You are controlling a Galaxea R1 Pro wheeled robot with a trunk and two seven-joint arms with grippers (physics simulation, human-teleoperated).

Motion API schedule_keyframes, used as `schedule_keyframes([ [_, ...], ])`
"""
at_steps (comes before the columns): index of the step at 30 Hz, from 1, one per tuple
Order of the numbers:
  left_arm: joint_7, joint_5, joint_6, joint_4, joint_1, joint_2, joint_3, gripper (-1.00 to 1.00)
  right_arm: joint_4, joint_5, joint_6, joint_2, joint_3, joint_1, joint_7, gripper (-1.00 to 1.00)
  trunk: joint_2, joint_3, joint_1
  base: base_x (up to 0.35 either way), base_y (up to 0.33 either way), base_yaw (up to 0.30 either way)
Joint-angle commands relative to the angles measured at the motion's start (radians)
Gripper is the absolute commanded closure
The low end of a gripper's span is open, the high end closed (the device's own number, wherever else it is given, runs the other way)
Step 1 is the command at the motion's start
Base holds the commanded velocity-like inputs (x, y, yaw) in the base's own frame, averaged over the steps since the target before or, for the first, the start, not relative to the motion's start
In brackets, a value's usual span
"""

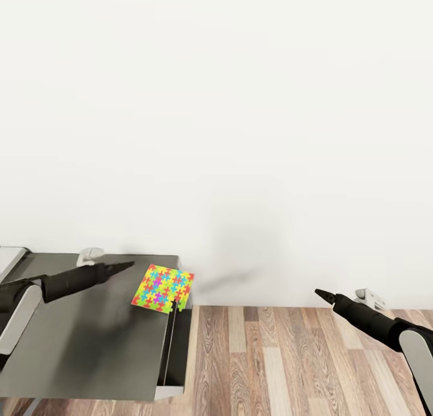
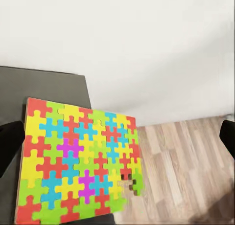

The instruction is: Put all the toys in the child's room - the three board games (two on the bed and one on the table), the two jigsaw puzzles on the table, and the tennis ball on the table - inside the toy box on the table in the child's room.

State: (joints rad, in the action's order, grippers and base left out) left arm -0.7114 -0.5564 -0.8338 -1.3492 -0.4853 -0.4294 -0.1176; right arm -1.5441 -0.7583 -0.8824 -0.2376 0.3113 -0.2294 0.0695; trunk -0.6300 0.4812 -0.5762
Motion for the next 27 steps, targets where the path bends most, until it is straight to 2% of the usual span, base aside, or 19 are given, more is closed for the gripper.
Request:
schedule_keyframes([
  [1, -0.006, -0.001, -0.061, -0.03, 0.004, 0.0, -0.005, -1.0, -0.001, 0.007, -0.006, 0.001, 0.0, -0.001, 0.042, -1.0, -0.001, 0.0, 0.0, 0.0, 0.0, 0.03],
  [4, -0.023, -0.004, -0.159, -0.069, 0.009, -0.001, -0.011, -1.0, 0.0, 0.007, -0.004, 0.001, -0.032, -0.001, 0.127, -1.0, -0.001, -0.005, 0.0, 0.0, 0.0, 0.016],
  [5, -0.033, -0.005, -0.17, -0.073, 0.009, -0.001, -0.012, -1.0, 0.001, 0.006, -0.003, 0.001, -0.042, -0.001, 0.14, -1.0, -0.001, -0.007, 0.0, 0.0, 0.0, 0.008],
  [8, -0.141, -0.014, -0.202, -0.083, 0.011, -0.003, -0.012, -1.0, 0.008, 0.003, 0.001, 0.012, -0.09, -0.005, 0.176, -1.0, -0.001, -0.011, 0.0, 0.0, 0.0, 0.016],
  [10, -0.262, -0.017, -0.212, -0.081, 0.011, -0.004, -0.012, -1.0, 0.012, 0.002, 0.002, 0.053, -0.114, -0.009, 0.188, -1.0, -0.001, -0.014, 0.0, 0.0, 0.0, 0.049],
  [11, -0.29, -0.017, -0.213, -0.08, 0.011, -0.005, -0.012, -1.0, 0.013, 0.001, 0.002, 0.067, -0.118, -0.009, 0.191, -1.0, -0.001, -0.016, 0.0, 0.0, 0.0, 0.058],
  [13, -0.382, -0.015, -0.213, -0.076, 0.012, -0.013, -0.008, -1.0, 0.018, 0.001, -0.001, 0.118, -0.128, -0.011, 0.2, -1.0, -0.001, -0.019, 0.0, 0.0, 0.0, 0.062],
  [16, -0.438, -0.014, -0.213, -0.071, 0.019, -0.023, -0.001, -1.0, 0.043, 0.001, -0.005, 0.146, -0.132, -0.012, 0.225, -1.0, -0.001, -0.024, 0.0, 0.0, 0.0, 0.037],
  [19, -0.46, -0.014, -0.213, -0.069, 0.023, -0.027, 0.003, -1.0, 0.059, -0.003, -0.008, 0.157, -0.128, -0.014, 0.277, -1.0, -0.001, -0.029, 0.0, 0.0, 0.0, 0.037],
  [22, -0.471, -0.015, -0.213, -0.069, 0.025, -0.027, 0.004, -1.0, 0.078, -0.055, -0.013, 0.161, -0.095, -0.015, 0.342, -1.0, -0.001, -0.033, 0.0, 0.0, 0.0, 0.078],
  [25, -0.477, -0.018, -0.213, -0.071, 0.032, -0.029, 0.003, -1.0, 0.095, -0.146, -0.014, 0.161, -0.059, -0.015, 0.375, -1.0, -0.001, -0.037, 0.0, 0.0, 0.0, 0.078],
  [27, -0.478, -0.019, -0.213, -0.072, 0.038, -0.028, 0.003, -1.0, 0.1, -0.168, -0.009, 0.161, -0.053, -0.013, 0.38, -1.0, -0.001, -0.038, 0.0, 0.0, 0.0, 0.034],
])
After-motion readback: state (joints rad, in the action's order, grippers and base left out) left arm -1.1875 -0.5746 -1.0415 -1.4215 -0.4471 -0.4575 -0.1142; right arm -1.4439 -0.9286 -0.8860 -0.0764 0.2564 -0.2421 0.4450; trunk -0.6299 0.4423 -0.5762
